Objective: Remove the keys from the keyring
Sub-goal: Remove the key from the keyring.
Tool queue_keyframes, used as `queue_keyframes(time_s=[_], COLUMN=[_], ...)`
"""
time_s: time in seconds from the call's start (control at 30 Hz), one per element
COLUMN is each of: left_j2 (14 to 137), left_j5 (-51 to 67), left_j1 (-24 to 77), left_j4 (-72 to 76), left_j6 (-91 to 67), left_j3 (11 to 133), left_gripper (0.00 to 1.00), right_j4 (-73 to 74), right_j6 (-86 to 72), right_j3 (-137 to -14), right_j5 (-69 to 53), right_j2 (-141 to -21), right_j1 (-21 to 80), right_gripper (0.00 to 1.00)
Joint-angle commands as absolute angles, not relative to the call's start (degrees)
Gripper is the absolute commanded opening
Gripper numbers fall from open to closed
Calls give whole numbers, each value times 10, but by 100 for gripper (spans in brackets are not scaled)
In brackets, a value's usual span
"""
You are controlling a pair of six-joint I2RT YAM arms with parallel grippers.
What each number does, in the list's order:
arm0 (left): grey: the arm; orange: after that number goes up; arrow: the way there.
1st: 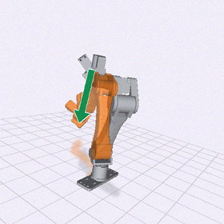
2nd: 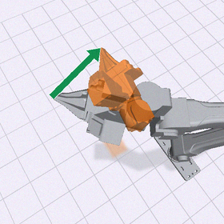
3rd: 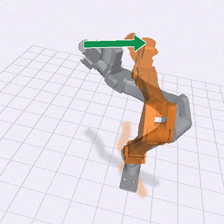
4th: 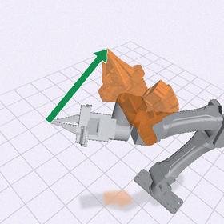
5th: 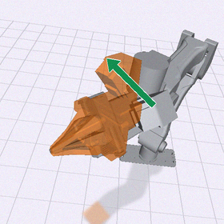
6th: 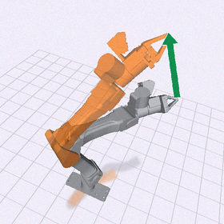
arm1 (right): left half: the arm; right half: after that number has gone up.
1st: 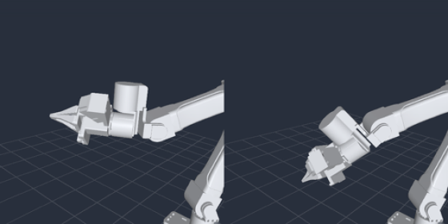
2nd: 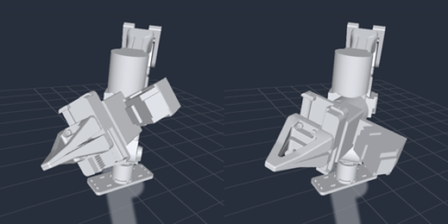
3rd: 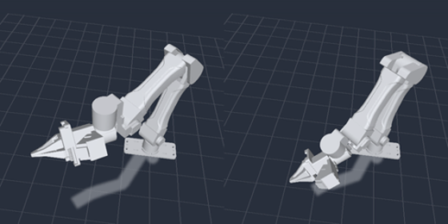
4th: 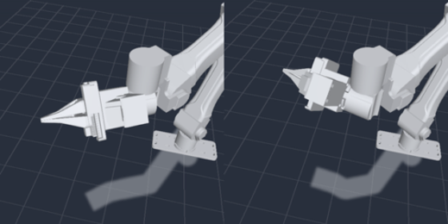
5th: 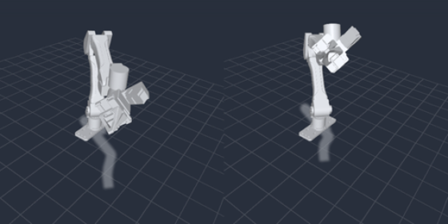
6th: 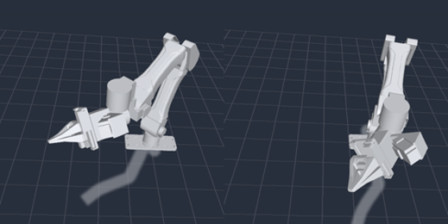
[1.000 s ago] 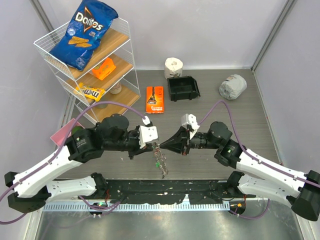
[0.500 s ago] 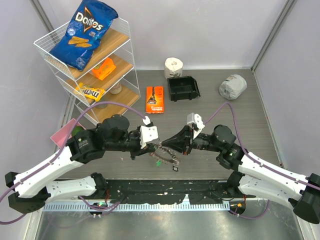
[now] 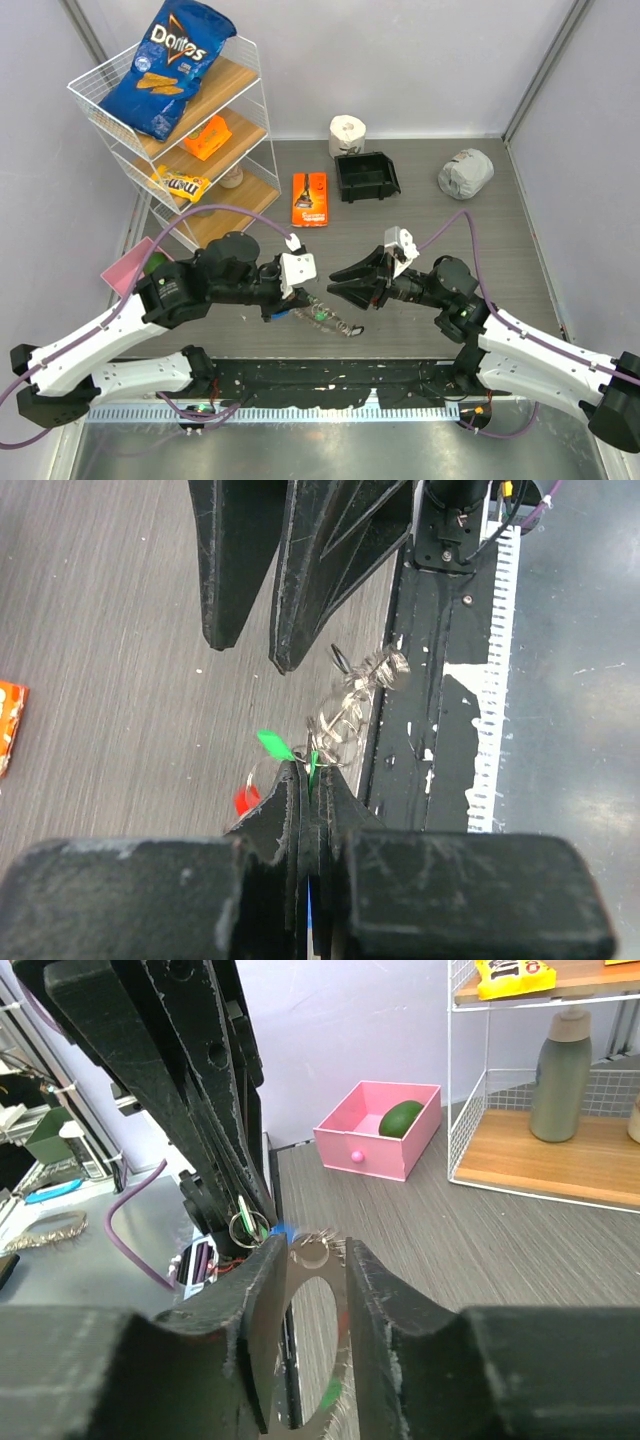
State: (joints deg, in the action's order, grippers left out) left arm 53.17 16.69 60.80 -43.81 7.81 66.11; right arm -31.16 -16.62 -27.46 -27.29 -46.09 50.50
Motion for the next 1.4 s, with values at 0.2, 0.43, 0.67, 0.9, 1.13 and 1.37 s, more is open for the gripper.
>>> queue_keyframes(time_s=[0.2,0.43,0.67,0.9,1.13,1.37], left_j2=[527,524,532,533,533,527], left_j5=[218,220,216,217,216,214], left_j1=[610,610,610,610,610,610], left_j4=[-447,-447,-453,-451,-448,-448], left_j6=[69,69,68,69,69,69], left_j3=[715,717,728,727,728,726], left_gripper=[0,0,0,0,0,0], right_j4=[-249,-227,-220,-219,-219,-208], right_j6=[-83,-69,-65,-62,-58,-50], right_j3=[-322,-358,-374,-381,-397,-380], right_j5=[-348,-409,-437,-440,-440,-417], right_j2=[-451,-477,-498,-518,-544,-525], right_j1=[504,504,512,523,540,541], right_gripper=[39,39,37,36,31,5])
